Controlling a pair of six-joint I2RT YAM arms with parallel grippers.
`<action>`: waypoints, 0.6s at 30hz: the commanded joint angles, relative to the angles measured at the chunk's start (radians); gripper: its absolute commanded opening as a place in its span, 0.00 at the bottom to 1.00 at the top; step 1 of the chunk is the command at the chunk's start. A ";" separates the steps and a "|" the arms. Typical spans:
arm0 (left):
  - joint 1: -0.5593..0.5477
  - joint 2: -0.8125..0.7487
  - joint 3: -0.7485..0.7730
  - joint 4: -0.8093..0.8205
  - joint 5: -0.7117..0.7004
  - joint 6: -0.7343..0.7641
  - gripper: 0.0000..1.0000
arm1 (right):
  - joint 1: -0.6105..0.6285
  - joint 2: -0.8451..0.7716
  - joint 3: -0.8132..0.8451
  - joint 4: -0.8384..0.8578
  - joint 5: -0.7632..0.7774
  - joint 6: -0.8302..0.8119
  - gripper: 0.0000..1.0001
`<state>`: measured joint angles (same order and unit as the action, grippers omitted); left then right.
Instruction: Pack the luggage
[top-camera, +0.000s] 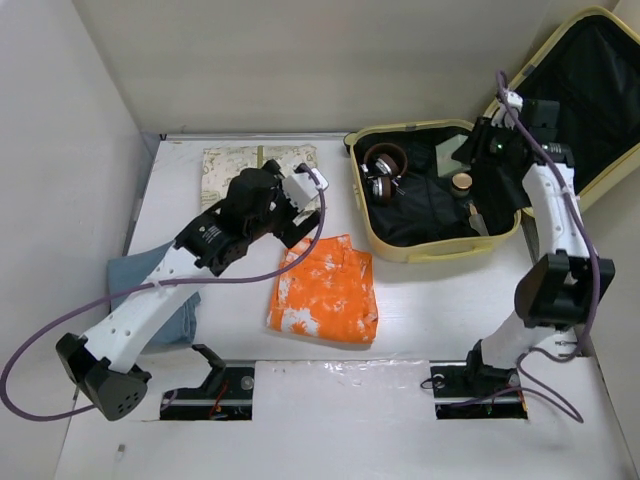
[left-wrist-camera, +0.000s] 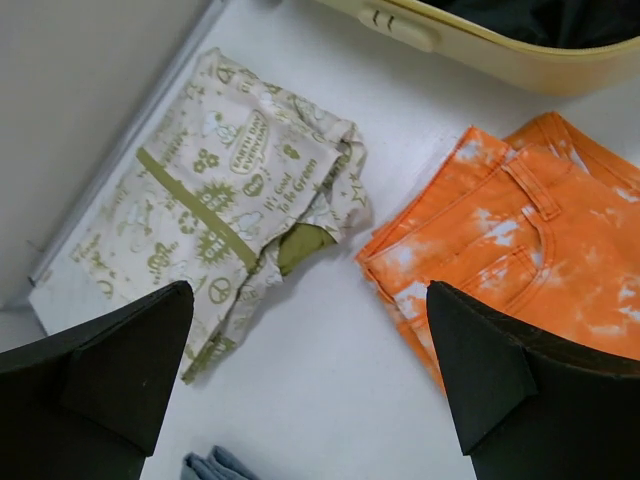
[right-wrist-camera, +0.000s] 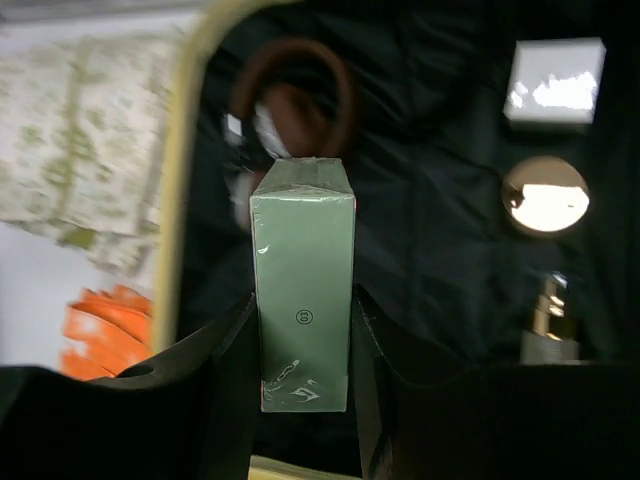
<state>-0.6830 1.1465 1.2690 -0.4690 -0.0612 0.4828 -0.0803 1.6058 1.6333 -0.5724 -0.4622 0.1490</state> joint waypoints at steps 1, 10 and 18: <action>-0.001 0.018 -0.022 -0.030 0.018 -0.095 1.00 | -0.091 0.146 0.056 -0.294 -0.145 -0.225 0.00; 0.051 0.117 -0.097 0.026 0.073 -0.182 1.00 | -0.153 0.284 0.129 -0.216 -0.300 -0.204 0.00; 0.131 0.225 -0.036 0.015 0.092 -0.211 1.00 | -0.124 0.598 0.455 -0.153 -0.299 -0.062 0.00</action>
<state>-0.6022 1.3499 1.1809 -0.4747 0.0067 0.3103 -0.2184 2.0975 1.9923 -0.7876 -0.7223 0.0185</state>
